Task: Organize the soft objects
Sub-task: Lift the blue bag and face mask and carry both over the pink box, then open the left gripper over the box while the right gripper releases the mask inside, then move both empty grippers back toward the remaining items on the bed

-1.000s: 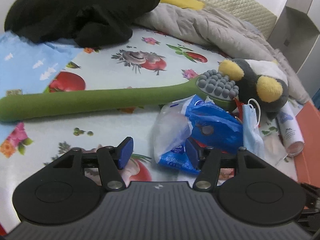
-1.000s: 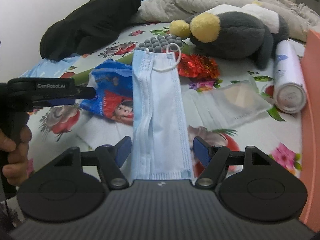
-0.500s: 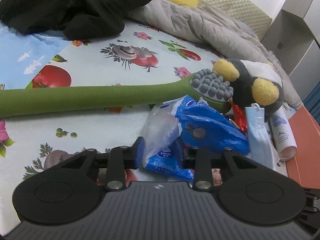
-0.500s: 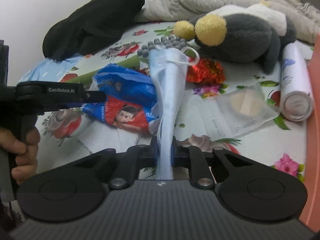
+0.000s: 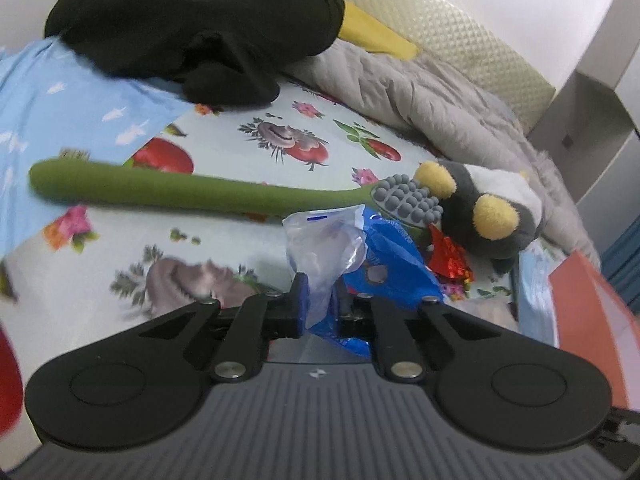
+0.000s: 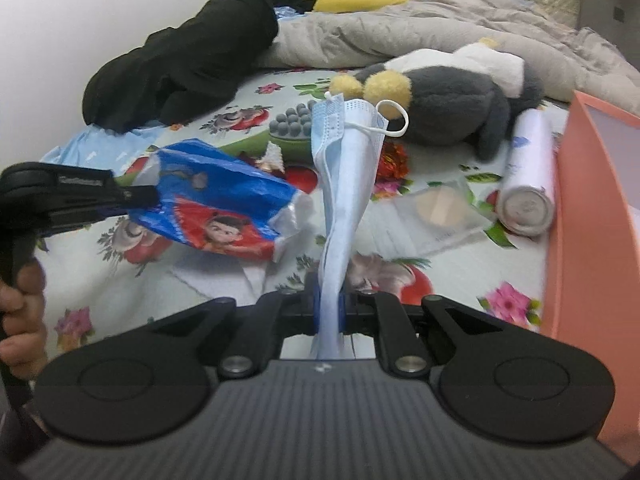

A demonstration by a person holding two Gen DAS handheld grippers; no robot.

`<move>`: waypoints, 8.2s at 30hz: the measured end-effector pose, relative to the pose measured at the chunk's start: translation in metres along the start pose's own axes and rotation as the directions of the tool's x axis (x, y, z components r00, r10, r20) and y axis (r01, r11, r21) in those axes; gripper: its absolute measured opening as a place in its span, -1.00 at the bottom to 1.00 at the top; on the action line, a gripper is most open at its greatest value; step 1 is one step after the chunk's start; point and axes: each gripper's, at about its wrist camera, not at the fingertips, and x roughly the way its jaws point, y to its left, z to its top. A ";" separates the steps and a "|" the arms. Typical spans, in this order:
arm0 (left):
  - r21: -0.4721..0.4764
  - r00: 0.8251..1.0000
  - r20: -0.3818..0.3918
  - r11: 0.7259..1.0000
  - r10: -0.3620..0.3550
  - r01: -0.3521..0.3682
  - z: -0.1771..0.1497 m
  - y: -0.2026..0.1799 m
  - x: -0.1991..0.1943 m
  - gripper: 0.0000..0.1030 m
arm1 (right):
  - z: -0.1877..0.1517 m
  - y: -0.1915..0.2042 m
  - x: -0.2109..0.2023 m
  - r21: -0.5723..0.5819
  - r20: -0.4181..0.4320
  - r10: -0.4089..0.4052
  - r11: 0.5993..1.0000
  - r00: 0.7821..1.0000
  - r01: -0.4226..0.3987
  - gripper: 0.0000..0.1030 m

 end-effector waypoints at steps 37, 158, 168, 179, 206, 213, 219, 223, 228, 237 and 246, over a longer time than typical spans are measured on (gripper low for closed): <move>-0.015 0.972 -0.234 1.000 -0.004 0.000 -0.100 -0.010 -0.093 -0.71 | -0.065 0.006 -0.052 0.072 -0.109 -0.080 0.994 0.991 0.088 -0.31; 0.445 0.898 -0.435 0.851 -0.067 0.279 -0.072 -0.372 0.042 -0.71 | -0.027 -0.266 -0.136 0.376 -0.067 -0.236 0.894 0.969 0.244 -0.83; 0.428 0.898 -0.426 0.849 -0.112 0.309 -0.064 -0.374 0.029 -0.05 | -0.029 -0.268 -0.140 0.417 -0.070 -0.219 0.880 0.973 0.228 -0.13; 0.449 0.921 -0.353 0.833 -0.167 0.323 -0.057 -0.361 -0.043 -0.04 | -0.031 -0.236 -0.187 0.414 0.007 -0.238 0.885 0.971 0.214 -0.13; 0.439 0.941 -0.239 0.838 -0.238 0.323 -0.075 -0.252 -0.192 -0.04 | -0.071 -0.113 -0.268 0.361 0.141 -0.223 0.919 0.964 0.160 -0.13; 0.413 0.957 -0.193 0.867 -0.215 0.278 -0.082 -0.218 -0.209 -0.04 | -0.080 -0.085 -0.265 0.307 0.141 -0.177 0.943 0.974 0.127 -0.12; 0.372 0.970 -0.156 0.899 -0.184 0.230 -0.087 -0.182 -0.224 -0.04 | -0.084 -0.058 -0.258 0.257 0.138 -0.118 0.963 0.983 0.079 -0.12; 0.343 0.979 -0.134 0.919 -0.155 0.193 -0.093 -0.153 -0.232 -0.04 | -0.089 -0.039 -0.252 0.215 0.132 -0.066 0.976 0.989 0.036 -0.12; 0.304 0.986 -0.105 0.940 -0.128 0.155 -0.103 -0.118 -0.247 -0.04 | -0.101 -0.017 -0.242 0.170 0.136 -0.027 0.985 0.990 0.003 -0.12; 0.257 0.991 -0.095 0.960 -0.091 0.113 -0.096 -0.085 -0.234 -0.04 | -0.094 0.003 -0.214 0.114 0.111 -0.019 0.993 0.994 0.006 -0.12; 0.236 0.991 -0.112 0.967 -0.074 0.099 -0.068 -0.078 -0.164 -0.04 | -0.066 0.012 -0.162 0.062 0.089 -0.030 0.998 0.996 0.025 -0.13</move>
